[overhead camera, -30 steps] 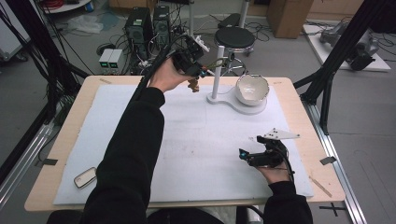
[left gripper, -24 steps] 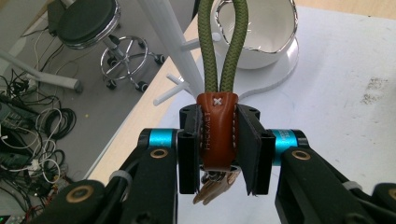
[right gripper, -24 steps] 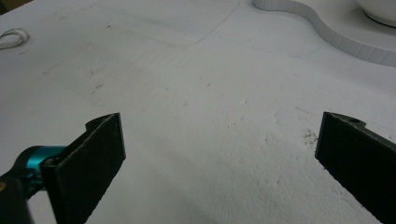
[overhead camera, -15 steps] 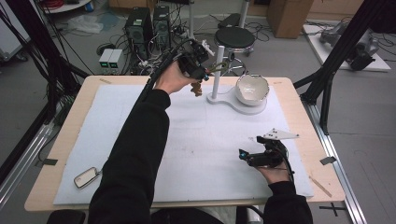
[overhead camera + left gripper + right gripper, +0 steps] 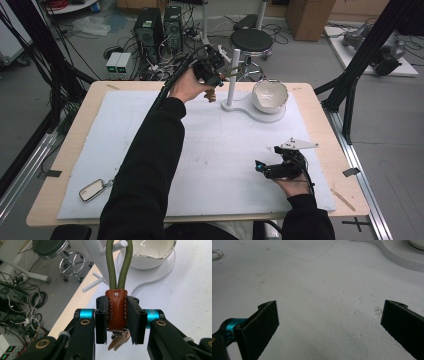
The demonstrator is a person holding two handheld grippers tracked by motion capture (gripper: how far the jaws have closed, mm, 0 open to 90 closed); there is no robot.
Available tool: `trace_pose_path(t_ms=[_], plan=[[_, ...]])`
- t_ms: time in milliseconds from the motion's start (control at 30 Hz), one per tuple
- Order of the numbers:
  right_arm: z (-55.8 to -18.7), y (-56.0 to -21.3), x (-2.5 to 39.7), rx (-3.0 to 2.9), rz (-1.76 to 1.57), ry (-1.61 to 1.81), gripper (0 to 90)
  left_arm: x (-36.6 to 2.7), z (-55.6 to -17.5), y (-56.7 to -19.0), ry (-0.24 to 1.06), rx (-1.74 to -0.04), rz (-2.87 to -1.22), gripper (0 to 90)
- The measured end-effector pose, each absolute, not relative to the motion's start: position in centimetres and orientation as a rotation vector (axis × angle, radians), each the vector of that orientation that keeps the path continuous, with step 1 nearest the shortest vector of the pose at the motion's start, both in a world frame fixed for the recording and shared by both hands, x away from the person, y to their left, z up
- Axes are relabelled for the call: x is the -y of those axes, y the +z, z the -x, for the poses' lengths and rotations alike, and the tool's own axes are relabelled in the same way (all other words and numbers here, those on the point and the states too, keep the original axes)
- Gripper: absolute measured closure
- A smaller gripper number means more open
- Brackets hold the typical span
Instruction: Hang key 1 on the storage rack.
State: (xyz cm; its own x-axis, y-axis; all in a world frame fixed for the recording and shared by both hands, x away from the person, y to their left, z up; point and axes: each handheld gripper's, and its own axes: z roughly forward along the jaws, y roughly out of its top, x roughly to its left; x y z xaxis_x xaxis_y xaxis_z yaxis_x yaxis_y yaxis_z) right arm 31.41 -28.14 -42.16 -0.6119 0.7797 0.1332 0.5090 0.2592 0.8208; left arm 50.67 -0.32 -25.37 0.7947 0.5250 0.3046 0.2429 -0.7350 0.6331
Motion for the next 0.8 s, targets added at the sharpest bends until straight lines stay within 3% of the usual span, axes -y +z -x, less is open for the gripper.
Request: trace_pose_path(t_ms=[267,400,500,567,667,800], plan=[[-31.4,-42.3,28.1,-2.24,-1.194,1.255,0.6,1.1,-51.5,-26.6,0.656,-0.563,-2.399,70.0],[-31.5,-42.3,28.1,-2.238,-1.195,1.253,0.6,1.1,-51.8,-27.2,0.597,-0.563,-2.395,63.9],[-31.5,-42.3,28.2,-2.235,-1.191,1.255,0.7,1.1,-51.8,-27.7,0.524,-0.583,-2.359,52.3],[-31.5,-42.4,28.2,-2.235,-1.19,1.253,0.6,1.2,-51.6,-27.8,0.555,-0.559,-2.375,40.4],[-31.5,-42.4,28.2,-2.235,-1.19,1.251,0.6,1.2,-51.5,-28.2,0.529,-0.572,-2.384,11.9],[-31.5,-42.3,28.2,-2.231,-1.191,1.254,0.7,0.6,-51.6,-28.3,0.434,-0.578,-2.349,3.0]])
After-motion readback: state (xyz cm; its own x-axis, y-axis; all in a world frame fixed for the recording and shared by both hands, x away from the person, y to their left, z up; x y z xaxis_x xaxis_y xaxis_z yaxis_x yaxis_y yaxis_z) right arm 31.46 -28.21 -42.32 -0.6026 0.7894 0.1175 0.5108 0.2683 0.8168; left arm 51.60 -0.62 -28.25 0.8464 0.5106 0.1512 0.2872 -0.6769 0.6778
